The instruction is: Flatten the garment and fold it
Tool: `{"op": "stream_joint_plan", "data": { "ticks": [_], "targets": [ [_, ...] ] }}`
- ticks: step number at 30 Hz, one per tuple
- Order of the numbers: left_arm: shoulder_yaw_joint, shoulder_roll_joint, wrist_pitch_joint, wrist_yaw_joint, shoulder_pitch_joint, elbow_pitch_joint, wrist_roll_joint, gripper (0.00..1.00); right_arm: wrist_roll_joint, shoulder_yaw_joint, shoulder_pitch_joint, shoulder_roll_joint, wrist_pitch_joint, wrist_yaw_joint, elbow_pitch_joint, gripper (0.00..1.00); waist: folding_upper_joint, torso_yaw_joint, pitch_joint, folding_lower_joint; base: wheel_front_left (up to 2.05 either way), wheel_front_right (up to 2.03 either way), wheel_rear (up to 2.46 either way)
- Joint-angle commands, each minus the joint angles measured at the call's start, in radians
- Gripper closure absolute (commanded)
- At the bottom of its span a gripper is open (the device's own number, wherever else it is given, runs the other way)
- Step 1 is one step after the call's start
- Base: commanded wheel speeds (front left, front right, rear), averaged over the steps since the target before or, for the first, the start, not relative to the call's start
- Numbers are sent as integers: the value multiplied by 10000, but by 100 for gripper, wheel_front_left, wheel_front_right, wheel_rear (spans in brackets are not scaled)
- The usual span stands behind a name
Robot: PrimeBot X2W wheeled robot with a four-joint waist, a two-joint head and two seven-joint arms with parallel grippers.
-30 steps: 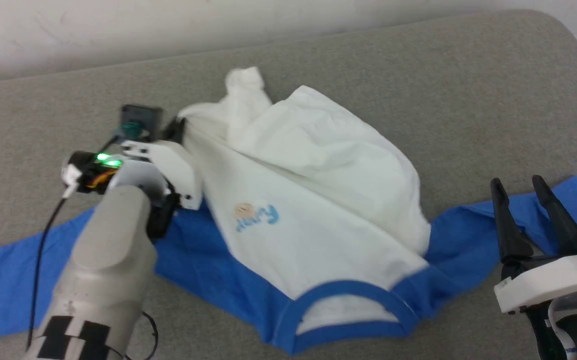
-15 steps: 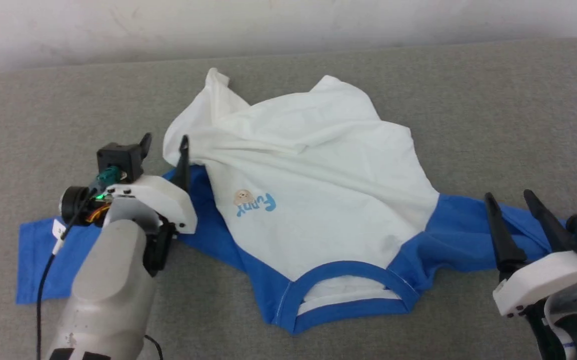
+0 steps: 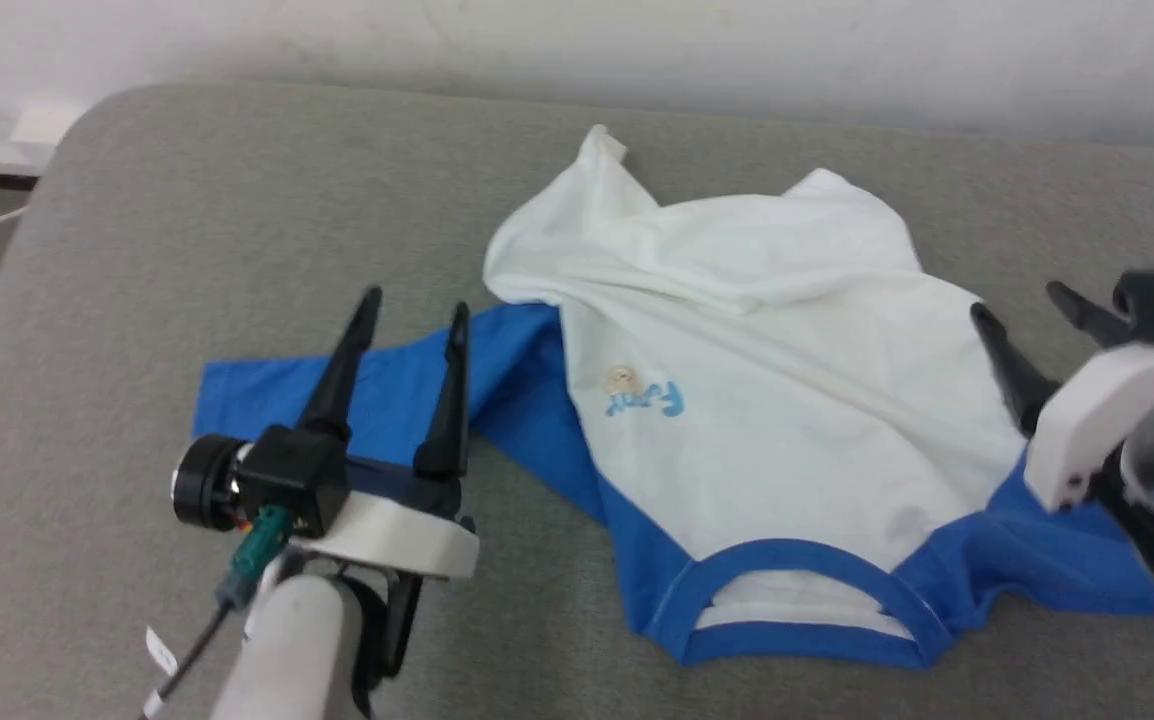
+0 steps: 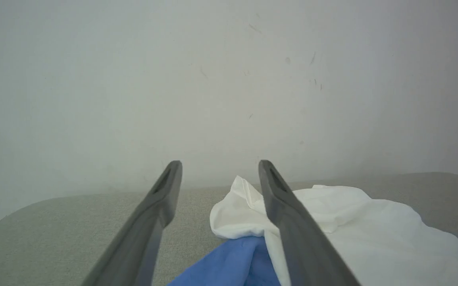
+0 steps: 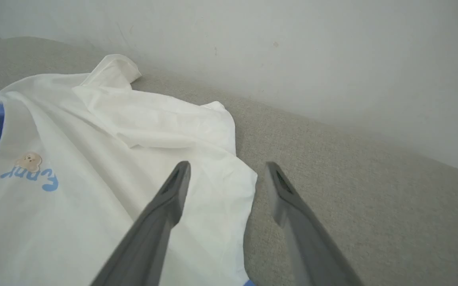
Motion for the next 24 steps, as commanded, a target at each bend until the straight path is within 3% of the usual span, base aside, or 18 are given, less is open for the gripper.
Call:
{"op": "stream_joint_plan", "data": {
  "ticks": [1, 12, 17, 23, 24],
  "targets": [
    [-44, -121, -45, 35, 388, -287, 164, 0, 260, 121, -606, -193, 300, -21, 460, 0, 0, 959, 298, 1, 0, 0, 0],
    [-343, -573, -46, -43, 1050, -689, 156, 0, 891, 1098, -3943, -1612, 2116, -21, 4131, 0, 0, 2781, 1479, 1, 0, 0, 0],
    [-492, -614, -46, 9, 984, -663, 39, 0, 610, 1730, -4730, -2137, 2613, -21, 5587, 0, 0, 3261, 1747, 1, 0, 0, 0],
    [-813, -621, -47, 231, 918, -715, -256, 0, 801, 2111, -4884, -2195, 3024, -21, 6895, 0, 0, 3543, 1827, 1, 0, 0, 0],
    [-844, -621, -47, 278, 928, -724, -283, 0, 864, 2170, -4867, -2211, 3001, -21, 6984, 60, 0, 3558, 1830, 1, 0, 0, 0]
  ]
}}
